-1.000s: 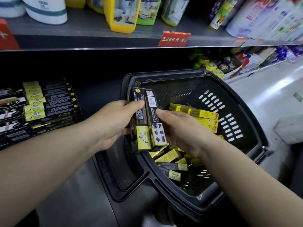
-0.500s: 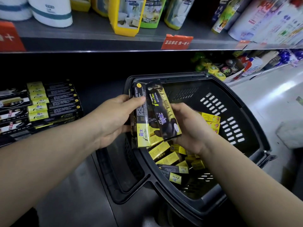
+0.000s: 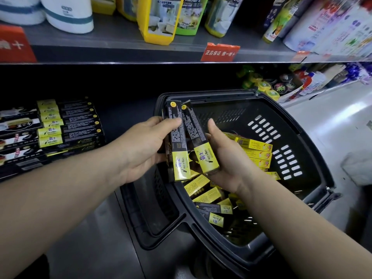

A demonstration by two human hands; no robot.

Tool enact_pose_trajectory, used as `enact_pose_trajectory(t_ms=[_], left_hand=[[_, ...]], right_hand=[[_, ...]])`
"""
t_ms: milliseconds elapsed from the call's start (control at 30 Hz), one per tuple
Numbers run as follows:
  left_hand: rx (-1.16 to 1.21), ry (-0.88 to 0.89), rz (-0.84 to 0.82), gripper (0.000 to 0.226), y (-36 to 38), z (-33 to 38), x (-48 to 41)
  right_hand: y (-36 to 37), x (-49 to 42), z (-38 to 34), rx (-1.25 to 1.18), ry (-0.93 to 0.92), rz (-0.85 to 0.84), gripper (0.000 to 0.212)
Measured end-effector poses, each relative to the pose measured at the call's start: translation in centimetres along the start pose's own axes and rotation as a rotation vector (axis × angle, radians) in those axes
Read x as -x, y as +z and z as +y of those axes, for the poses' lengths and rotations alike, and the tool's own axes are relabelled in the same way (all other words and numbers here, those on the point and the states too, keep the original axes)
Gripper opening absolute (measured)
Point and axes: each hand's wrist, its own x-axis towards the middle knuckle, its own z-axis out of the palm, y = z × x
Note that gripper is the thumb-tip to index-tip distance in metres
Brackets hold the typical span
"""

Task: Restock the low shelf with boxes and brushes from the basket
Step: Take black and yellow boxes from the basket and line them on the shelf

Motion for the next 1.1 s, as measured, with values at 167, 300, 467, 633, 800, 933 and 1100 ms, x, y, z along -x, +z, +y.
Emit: enact_pose_trajectory(t_ms=[167,300,467,633,800,933,1100], left_hand=[[0.002,-0.012,-0.001,0.029,0.2,0.0,0.3],[-0.086,-0.013,-0.047,0.048,0.1,0.1,0.6],[-0.143,-0.023,-0.002,0.048,0.1,0.1,0.4],[-0.165,-0.064,-0.004,0.050,-0.3,0.1,0.3],[-0.161,-0.090,-0.006,0.051,-0.6,0.1,0.4],[-0.112,-0.096,-0.001,0.053,-0.6,0.4,0.5],[-0.070,-0.093,0.038,0.060,-0.5,0.6,0.4]], right_hand=[[0.8,0.2,0.8,0.387,-0.087,0.008,0.046],[0.5,0.7,0.3,0.823,-0.148,0.018,0.043],[-4.1,0.4,-1.5,0.930,0.072,-0.111,0.039],[-8.0,-3.1,4.5,1.887,0.553,-0.417,0.047],[-7.9,-4.6,8.6,2.037,0.410,-0.380,0.056],[-7.5,-3.9,2.8,1.784,0.316,-0.035,0.034],[-3.9,0.0,-1.3,0.698,-0.041,0.187,0.035]])
